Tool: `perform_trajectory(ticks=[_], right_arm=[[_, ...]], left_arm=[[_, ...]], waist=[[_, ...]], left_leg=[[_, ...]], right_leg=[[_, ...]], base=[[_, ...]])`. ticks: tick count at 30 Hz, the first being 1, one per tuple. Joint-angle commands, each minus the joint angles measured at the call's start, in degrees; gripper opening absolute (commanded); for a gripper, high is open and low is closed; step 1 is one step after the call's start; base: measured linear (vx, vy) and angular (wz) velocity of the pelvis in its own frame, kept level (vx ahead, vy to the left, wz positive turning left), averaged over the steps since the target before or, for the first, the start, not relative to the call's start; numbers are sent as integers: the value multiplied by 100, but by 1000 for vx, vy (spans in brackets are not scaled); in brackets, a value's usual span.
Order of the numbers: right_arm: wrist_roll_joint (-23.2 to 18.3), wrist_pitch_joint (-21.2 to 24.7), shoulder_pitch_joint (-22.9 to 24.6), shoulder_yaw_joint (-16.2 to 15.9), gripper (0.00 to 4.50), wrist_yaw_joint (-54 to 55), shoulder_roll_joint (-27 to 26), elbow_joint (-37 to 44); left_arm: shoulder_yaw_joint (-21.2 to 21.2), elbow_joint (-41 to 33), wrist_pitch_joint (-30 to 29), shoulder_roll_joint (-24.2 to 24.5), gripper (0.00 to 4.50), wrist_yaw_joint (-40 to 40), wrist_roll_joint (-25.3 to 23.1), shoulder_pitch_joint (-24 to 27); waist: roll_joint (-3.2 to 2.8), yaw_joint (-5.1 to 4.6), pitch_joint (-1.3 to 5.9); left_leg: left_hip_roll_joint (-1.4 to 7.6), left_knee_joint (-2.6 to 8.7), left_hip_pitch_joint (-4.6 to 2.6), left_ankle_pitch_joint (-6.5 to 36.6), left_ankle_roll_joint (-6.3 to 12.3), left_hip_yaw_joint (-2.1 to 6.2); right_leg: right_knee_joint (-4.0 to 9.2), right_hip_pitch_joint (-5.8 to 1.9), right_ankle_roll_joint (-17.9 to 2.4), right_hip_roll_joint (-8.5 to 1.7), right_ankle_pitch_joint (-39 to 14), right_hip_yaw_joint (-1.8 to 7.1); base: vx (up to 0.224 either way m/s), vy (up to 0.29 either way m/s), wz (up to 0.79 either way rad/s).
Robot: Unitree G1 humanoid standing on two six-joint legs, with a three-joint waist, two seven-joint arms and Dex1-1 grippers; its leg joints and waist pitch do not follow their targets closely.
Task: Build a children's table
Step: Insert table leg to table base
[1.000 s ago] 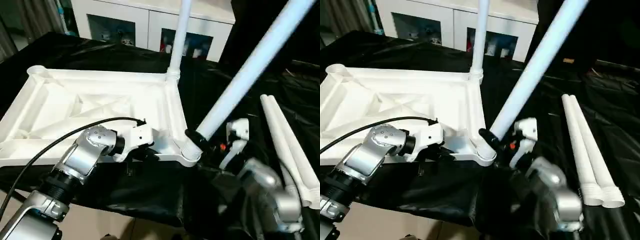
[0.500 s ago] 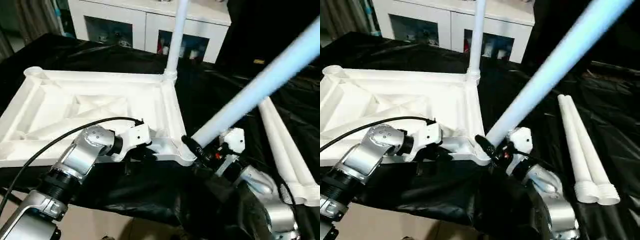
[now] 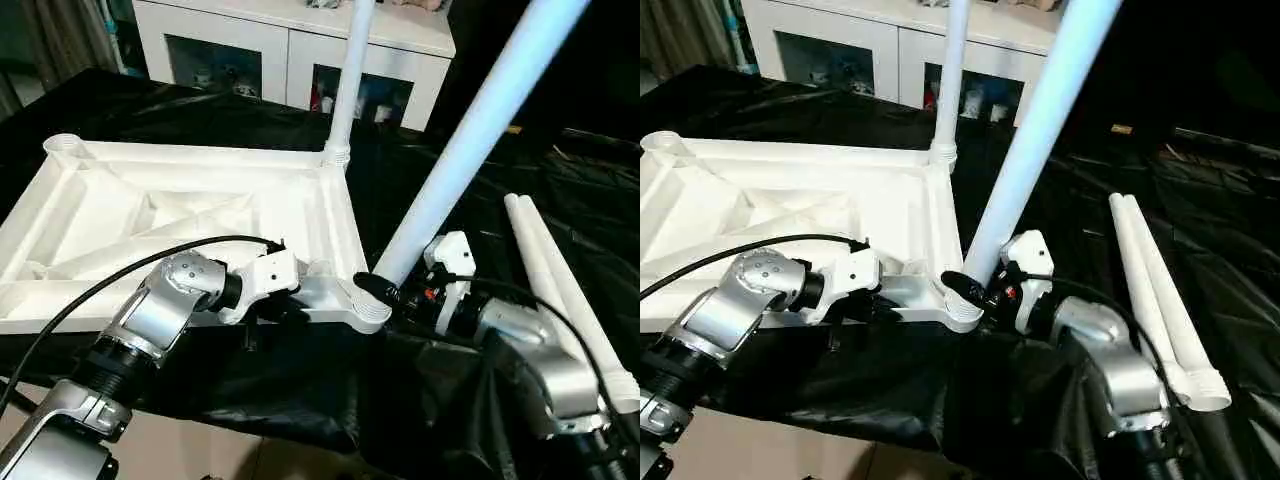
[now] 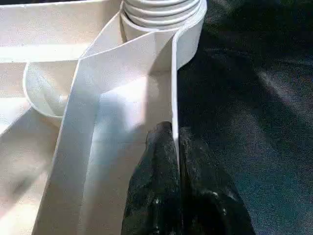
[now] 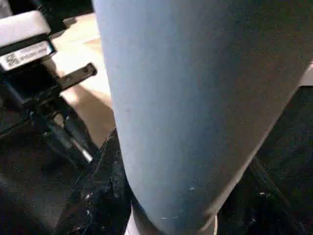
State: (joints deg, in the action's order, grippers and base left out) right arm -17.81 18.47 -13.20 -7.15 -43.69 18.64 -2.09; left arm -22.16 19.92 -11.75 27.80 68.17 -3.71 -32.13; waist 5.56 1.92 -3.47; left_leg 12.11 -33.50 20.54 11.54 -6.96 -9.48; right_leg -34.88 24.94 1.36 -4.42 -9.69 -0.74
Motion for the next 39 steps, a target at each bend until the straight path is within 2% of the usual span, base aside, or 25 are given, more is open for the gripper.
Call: perform_trajectory(ticks=[1, 3, 6, 8, 10, 14, 16, 20, 24, 25, 26, 27, 29, 30, 31, 32, 33, 35, 36, 37, 38, 39], right_arm=[[95, 447, 276, -545, 185, -383, 73, -402], [145, 391, 285, -598, 185, -515, 135, -433], [155, 232, 375, -669, 185, -749, 238, -414], [139, 211, 404, -669, 185, -771, 247, -394], [65, 178, 488, -677, 185, -912, 292, -343], [79, -53, 564, -800, 185, -1329, 385, -476], [71, -112, 575, -823, 185, -1452, 403, -516], [129, -447, 618, -954, 185, -1878, 534, -596], [104, -512, 638, -977, 185, -2038, 569, -597], [104, -530, 635, -953, 185, -2026, 546, -624], [108, -546, 620, -906, 185, -1980, 502, -677], [112, -541, 595, -840, 185, -1890, 439, -750], [129, -552, 561, -764, 185, -1801, 368, -850], [170, -601, 518, -700, 185, -1643, 304, -978], [200, -641, 491, -659, 185, -1535, 263, -1066], [282, -732, 428, -578, 185, -1296, 185, -1244], [339, -796, 387, -522, 185, -1134, 133, -1364], [442, -849, 283, -363, 185, -741, 11, -1642], [468, -851, 256, -325, 185, -638, -15, -1710], [547, -877, 182, -253, 185, -371, -77, -1879], [599, -904, 137, -215, 185, -225, -114, -1981], [675, -961, 74, -185, 185, -36, -168, -2117]], left_arm=[[74, 102, 121, 18, 0, -121, -61, -170], [66, 110, 158, 14, 0, -80, -43, -183], [18, 118, 259, -17, 0, 27, -1, -199], [12, 103, 269, -29, 0, 72, 30, -195], [-24, 23, 336, -34, 0, 282, 139, -180], [-159, 23, 515, 18, 0, 690, 219, -211], [-186, 30, 558, 27, 0, 808, 248, -226], [-311, 71, 616, 71, 0, 1257, 271, -335], [-377, 127, 685, 64, 0, 1368, 208, -411], [-366, 170, 713, 40, 0, 1307, 164, -436], [-338, 224, 738, 9, 0, 1209, 126, -460], [-305, 288, 761, -24, 0, 1085, 87, -482], [-271, 365, 777, -55, 0, 984, 61, -504], [-253, 430, 777, -68, 0, 910, 37, -515], [-243, 471, 775, -74, 0, 866, 23, -520], [-208, 548, 731, -97, 0, 737, -7, -532], [-183, 597, 698, -113, 0, 647, -26, -538], [-103, 727, 573, -174, 0, 391, -81, -575], [-77, 762, 528, -195, 0, 322, -92, -586], [-3, 807, 407, -254, 0, 189, -71, -604], [42, 835, 343, -293, 0, 125, -51, -615], [86, 851, 256, -339, 0, 55, -27, -623]], waist=[[-54, 31, 238], [-47, 38, 249], [-19, 46, 237], [-25, 54, 244], [3, 71, 231], [-5, 97, 235], [-35, 120, 236], [-28, 146, 241], [-17, 166, 257], [-16, 162, 261], [-39, 168, 264], [-31, 166, 263], [-23, 168, 230], [-43, 174, 206], [-30, 173, 186], [-36, 170, 186], [-44, 150, 169], [-23, 115, 147], [-39, 102, 143], [-30, 67, 150], [-51, 57, 142], [-46, 7, 145]], left_leg=[[47, 479, 42, 1735, 125, -20], [53, 482, 50, 1635, 124, -27], [53, 483, 58, 1590, 148, -36], [53, 479, 53, 1569, 162, -40], [55, 487, 56, 1533, 183, -41], [63, 485, 42, 1556, 209, -46], [69, 492, 34, 1562, 200, -45], [71, 495, 26, 1541, 196, -55], [69, 486, 19, 1411, 208, -55], [70, 483, 20, 1348, 213, -57], [68, 483, 17, 1331, 208, -57], [65, 478, 5, 1338, 214, -68], [66, 503, 3, 1596, 191, -66], [73, 524, -24, 1877, 148, -53], [70, 522, -62, 2140, 124, -49], [76, 523, -78, 2217, 98, -40], [72, 538, -79, 2380, 62, -14], [66, 561, -72, 2648, 7, 51], [69, 568, -77, 2700, -11, 66], [53, 591, -40, 2700, -39, 103], [51, 597, -41, 2737, -65, 118], [50, 622, -26, 2820, -92, 163]], right_leg=[[544, -213, -586, -207, -2737, 131], [504, -234, -687, -194, -2405, 124], [492, -242, -742, -189, -2229, 123], [485, -242, -770, -193, -2158, 127], [476, -251, -795, -192, -2088, 126], [471, -245, -821, -195, -1984, 131], [451, -249, -877, -192, -1820, 132], [435, -265, -977, -186, -1574, 127], [405, -287, -1038, -187, -1332, 123], [390, -295, -1079, -185, -1176, 120], [383, -299, -1094, -184, -1112, 119], [389, -297, -1121, -180, -1044, 118], [427, -286, -1096, -189, -1414, 116], [474, -266, -1005, -202, -1899, 120], [532, -222, -897, -211, -2409, 125], [546, -203, -865, -229, -2583, 133], [585, -188, -776, -236, -2963, 123], [669, -181, -482, -256, -3726, 87], [676, -170, -441, -263, -3846, 79], [701, -211, -351, -266, -3982, 44], [712, -201, -344, -266, -4031, 30], [729, -227, -348, -278, -3995, -4]], base=[[0, 0, 0], [0, 0, 0], [0, 0, 0], [0, 0, 0], [0, 0, 0], [0, 0, 0], [0, 0, 0], [0, 0, 0], [0, 0, 0], [0, 0, 0], [0, 0, 0], [0, 0, 0], [0, 0, 0], [0, 0, 0], [0, 0, 0], [0, 0, 0], [-50, -12, 5], [-58, -6, 3], [-71, 8, -5], [-71, 8, -5], [-78, 23, -9], [-72, 42, -12]])
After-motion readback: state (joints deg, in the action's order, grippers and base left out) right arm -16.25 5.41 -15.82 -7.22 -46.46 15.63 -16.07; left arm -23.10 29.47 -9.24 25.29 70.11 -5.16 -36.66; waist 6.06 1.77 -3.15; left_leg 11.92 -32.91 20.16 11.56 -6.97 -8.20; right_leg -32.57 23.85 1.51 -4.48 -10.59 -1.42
